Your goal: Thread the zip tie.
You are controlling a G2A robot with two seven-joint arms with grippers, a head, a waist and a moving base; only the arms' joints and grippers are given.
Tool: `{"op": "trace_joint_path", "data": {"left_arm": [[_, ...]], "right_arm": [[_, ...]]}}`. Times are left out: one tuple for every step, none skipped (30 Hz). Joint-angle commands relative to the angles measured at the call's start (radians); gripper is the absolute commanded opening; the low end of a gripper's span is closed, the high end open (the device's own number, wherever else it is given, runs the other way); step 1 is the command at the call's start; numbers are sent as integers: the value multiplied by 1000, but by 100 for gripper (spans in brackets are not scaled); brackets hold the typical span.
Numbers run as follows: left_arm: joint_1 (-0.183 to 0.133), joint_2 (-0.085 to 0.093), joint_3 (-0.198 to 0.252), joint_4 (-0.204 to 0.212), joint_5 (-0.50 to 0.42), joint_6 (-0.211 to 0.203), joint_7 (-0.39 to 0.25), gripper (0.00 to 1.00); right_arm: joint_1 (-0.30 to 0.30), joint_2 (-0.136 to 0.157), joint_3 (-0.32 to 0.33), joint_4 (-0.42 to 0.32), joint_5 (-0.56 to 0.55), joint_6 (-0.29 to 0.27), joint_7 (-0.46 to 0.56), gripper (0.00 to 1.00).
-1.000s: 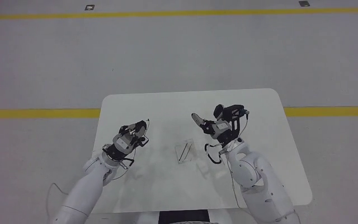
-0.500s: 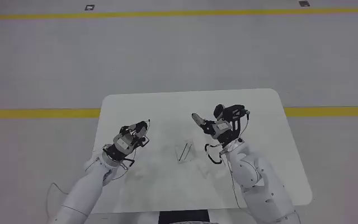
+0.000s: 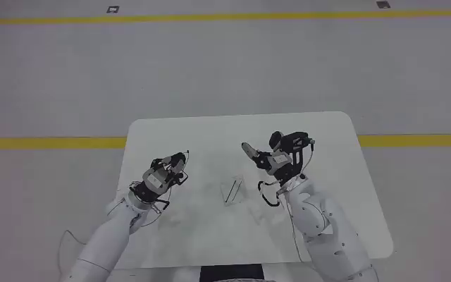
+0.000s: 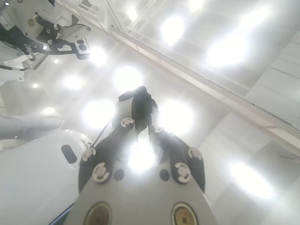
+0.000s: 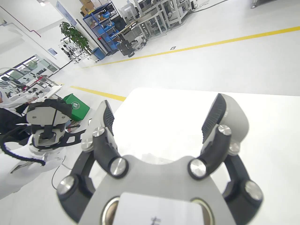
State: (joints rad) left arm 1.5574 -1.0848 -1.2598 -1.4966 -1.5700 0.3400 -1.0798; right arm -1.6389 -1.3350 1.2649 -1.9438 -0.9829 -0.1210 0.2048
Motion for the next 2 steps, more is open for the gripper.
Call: {"op": "trace_joint_path", "data": {"left_arm": [[0,0,0,0,0,0,0,0],[0,0,0,0,0,0,0,0]], "right_arm": [[0,0,0,0,0,0,0,100],[0,0,0,0,0,0,0,100]]}}
